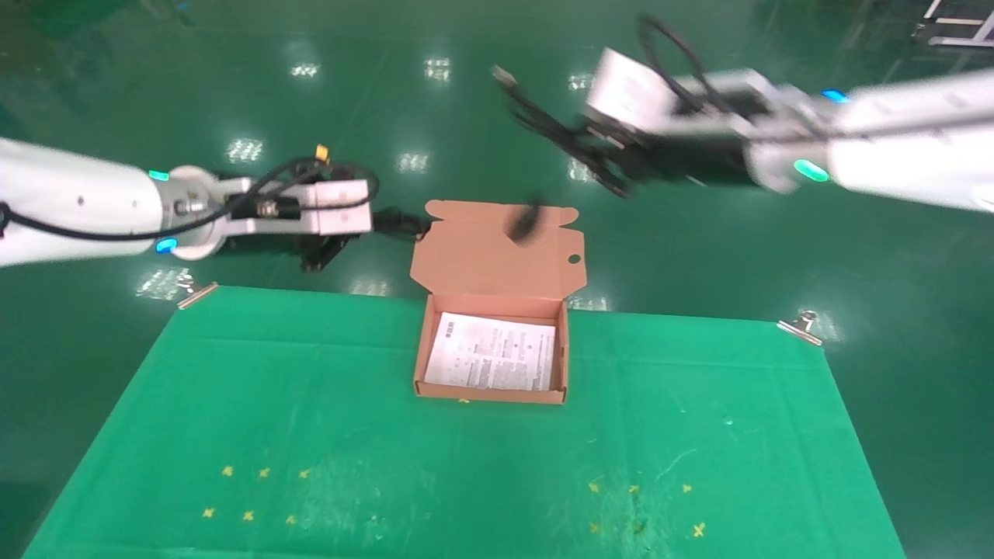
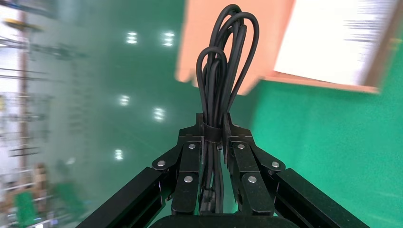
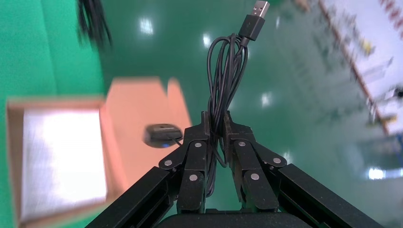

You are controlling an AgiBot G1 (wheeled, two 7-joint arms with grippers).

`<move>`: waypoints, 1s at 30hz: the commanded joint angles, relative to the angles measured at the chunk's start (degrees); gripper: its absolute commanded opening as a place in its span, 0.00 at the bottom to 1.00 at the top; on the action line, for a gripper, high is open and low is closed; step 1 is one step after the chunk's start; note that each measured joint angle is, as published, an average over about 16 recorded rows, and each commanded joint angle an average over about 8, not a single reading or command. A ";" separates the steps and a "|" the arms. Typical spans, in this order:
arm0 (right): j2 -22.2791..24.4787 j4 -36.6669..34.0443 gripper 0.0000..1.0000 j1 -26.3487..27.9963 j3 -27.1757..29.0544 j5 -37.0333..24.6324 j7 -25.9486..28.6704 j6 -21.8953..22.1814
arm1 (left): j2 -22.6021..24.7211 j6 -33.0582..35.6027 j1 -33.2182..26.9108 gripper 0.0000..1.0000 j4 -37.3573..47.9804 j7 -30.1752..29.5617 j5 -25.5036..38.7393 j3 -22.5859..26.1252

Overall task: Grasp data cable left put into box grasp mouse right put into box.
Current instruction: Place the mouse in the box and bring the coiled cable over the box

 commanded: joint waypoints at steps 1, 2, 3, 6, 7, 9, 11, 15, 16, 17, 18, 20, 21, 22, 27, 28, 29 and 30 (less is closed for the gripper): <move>-2.49 -1.36 0.00 2.18 0.50 1.21 -1.44 0.74 | 0.67 -1.13 -1.02 0.00 -1.09 -0.52 1.26 -0.16; -3.86 -2.72 0.00 3.07 0.70 1.86 -2.72 1.18 | 1.10 -1.66 -1.40 0.00 -1.01 -0.62 1.65 -0.23; -5.16 -4.18 0.00 3.89 0.88 2.46 -4.04 1.57 | 1.50 -2.14 -1.74 0.00 -0.91 -0.67 1.91 -0.31; -8.40 -8.78 0.00 6.18 1.06 3.54 -8.10 2.37 | 2.28 -3.37 -2.48 0.00 -0.55 -0.66 2.72 -0.47; -9.21 -10.12 0.00 6.78 1.06 3.74 -9.20 2.53 | 2.43 -3.65 -2.65 0.00 -0.46 -0.66 2.90 -0.52; -10.55 -12.70 0.00 7.92 1.05 4.02 -11.11 2.74 | 2.61 -4.07 -2.89 0.00 -0.43 -0.73 3.25 -0.58; -11.54 -14.73 0.00 8.85 0.96 4.10 -12.46 2.78 | 2.64 -4.32 -3.09 0.00 -0.55 -0.81 3.60 -0.60; -12.63 -16.64 0.00 9.30 0.69 4.07 -13.12 2.61 | 2.45 -4.34 -3.17 0.00 -0.74 -1.21 4.23 -0.55; -12.83 -16.89 0.00 9.18 0.60 4.06 -13.13 2.57 | 2.29 -4.29 -3.14 0.00 -0.79 -1.36 4.48 -0.51; -12.86 -16.89 0.00 8.81 0.45 3.96 -13.02 2.48 | 2.07 -4.13 -3.05 0.00 -0.78 -1.53 4.75 -0.45; -12.90 -16.92 0.00 8.42 0.29 3.83 -12.89 2.43 | 1.79 -3.94 -2.94 0.00 -0.78 -1.78 5.06 -0.38; -13.05 -17.14 0.00 7.61 0.03 3.64 -12.68 2.51 | 1.09 -3.42 -2.74 0.00 -0.87 -2.47 5.99 -0.22; -13.18 -17.34 0.00 7.26 -0.12 3.52 -12.70 2.65 | 0.71 -3.11 -2.67 0.00 -0.99 -2.94 6.53 -0.15; -13.35 -17.64 0.00 6.93 -0.28 3.37 -12.78 2.85 | 0.29 -2.76 -2.62 0.00 -1.13 -3.46 7.13 -0.08; -14.81 -20.16 0.00 6.05 -1.33 2.97 -13.90 4.48 | -1.81 -0.62 -2.56 0.00 -2.25 -7.19 10.49 0.06; -15.11 -20.64 0.00 5.89 -1.60 3.14 -14.24 4.81 | -2.20 -0.10 -2.54 0.00 -2.54 -8.10 11.18 0.07; -15.37 -21.05 0.00 5.72 -1.90 3.40 -14.56 5.08 | -2.56 0.43 -2.50 0.00 -2.84 -9.01 11.82 0.08; -15.60 -21.37 0.00 5.52 -2.20 3.80 -14.84 5.31 | -2.92 0.97 -2.45 0.00 -3.16 -9.95 12.48 0.08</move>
